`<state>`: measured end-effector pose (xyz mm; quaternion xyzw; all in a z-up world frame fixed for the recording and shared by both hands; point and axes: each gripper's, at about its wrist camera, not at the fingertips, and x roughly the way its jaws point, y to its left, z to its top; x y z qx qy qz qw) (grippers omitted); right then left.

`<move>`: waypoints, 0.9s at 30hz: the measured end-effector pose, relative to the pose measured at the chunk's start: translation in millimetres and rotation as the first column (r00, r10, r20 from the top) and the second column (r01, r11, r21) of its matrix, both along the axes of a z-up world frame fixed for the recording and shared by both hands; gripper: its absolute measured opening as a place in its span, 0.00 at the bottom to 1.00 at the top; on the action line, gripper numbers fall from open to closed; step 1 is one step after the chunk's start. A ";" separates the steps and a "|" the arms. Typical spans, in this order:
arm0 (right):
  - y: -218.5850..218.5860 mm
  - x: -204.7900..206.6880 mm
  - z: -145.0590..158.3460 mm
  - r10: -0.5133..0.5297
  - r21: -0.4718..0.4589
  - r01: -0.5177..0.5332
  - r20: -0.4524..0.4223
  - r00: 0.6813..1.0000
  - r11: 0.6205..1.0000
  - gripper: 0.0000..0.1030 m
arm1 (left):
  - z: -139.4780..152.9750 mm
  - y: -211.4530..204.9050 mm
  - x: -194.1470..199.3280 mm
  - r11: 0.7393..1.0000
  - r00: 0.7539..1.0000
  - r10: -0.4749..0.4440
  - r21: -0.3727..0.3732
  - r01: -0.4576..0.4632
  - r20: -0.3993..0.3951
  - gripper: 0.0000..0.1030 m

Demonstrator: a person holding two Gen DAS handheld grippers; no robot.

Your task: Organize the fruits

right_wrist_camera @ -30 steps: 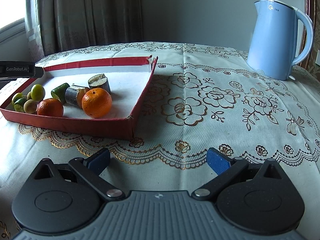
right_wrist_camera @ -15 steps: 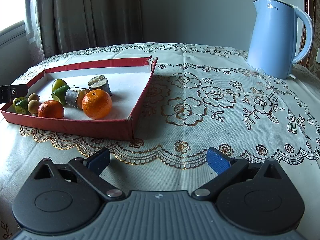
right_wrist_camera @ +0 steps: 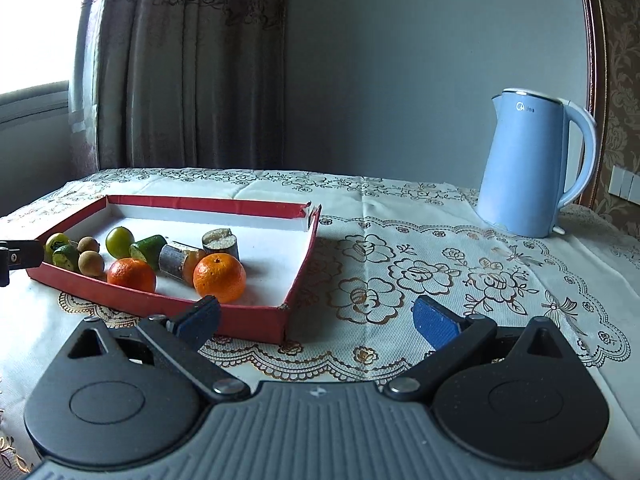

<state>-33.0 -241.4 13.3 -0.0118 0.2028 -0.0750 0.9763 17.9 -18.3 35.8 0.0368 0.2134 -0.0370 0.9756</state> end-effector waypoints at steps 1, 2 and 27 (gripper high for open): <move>3.5 -1.4 1.7 0.002 0.016 -0.002 0.005 1.000 1.000 1.00 | 0.6 0.7 -2.9 1.000 1.000 -0.007 -0.010 0.007 -0.002 1.00; 6.2 -2.7 2.9 0.006 0.030 -0.006 0.011 1.000 1.000 1.00 | 0.9 1.1 -4.8 1.000 1.000 -0.011 -0.013 0.011 -0.003 1.00; 62.9 -18.5 6.9 0.151 0.034 -0.151 0.020 0.988 0.988 1.00 | -8.8 24.9 -2.6 0.996 0.995 0.070 -0.054 -0.073 -0.070 1.00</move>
